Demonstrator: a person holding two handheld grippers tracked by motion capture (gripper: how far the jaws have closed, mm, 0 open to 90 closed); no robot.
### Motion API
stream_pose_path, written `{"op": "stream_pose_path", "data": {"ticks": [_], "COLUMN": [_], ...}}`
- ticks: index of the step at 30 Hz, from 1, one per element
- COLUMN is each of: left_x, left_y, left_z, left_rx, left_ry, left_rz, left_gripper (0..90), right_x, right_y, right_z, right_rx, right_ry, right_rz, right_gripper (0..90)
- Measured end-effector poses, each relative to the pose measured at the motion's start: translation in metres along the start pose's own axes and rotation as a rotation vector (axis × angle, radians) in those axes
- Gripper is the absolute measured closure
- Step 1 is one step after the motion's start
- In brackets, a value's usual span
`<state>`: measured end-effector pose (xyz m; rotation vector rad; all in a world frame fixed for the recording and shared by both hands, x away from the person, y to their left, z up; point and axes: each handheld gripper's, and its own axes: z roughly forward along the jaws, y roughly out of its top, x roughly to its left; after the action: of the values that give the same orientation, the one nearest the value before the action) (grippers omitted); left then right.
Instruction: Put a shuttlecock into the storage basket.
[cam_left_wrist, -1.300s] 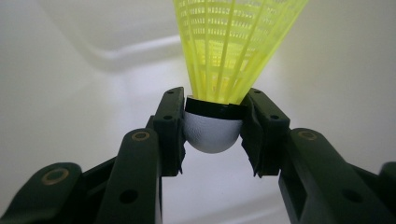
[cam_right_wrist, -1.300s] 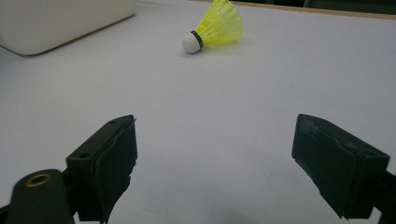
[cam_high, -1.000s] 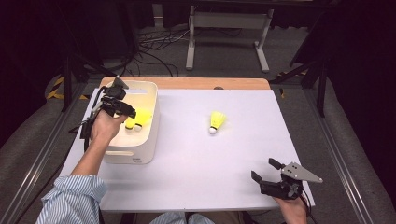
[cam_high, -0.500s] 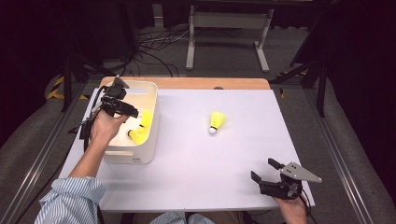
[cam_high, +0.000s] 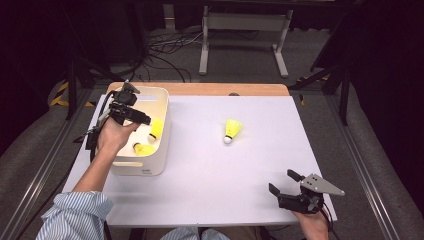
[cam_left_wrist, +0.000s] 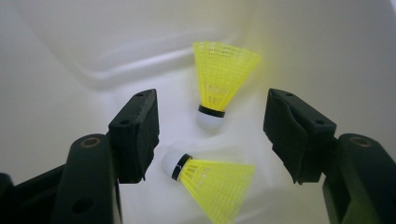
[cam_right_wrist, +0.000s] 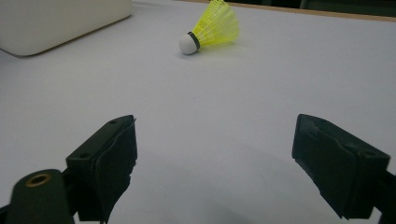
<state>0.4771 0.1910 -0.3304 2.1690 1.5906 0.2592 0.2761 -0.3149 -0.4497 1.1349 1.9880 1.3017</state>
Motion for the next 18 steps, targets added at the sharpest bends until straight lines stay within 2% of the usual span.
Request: {"op": "stream_pose_path", "data": {"ticks": [18], "left_x": [-0.017], "left_y": [-0.001], "left_z": [-0.015], "left_rx": [-0.083], "left_ry": [-0.05], "left_rz": [0.05], "left_gripper": [37.5], "right_x": [0.0], "right_y": [0.0], "right_z": [0.0], "right_rx": [-0.002], "right_ry": [0.0], "right_rz": [-0.001], "right_gripper": [14.4]}}
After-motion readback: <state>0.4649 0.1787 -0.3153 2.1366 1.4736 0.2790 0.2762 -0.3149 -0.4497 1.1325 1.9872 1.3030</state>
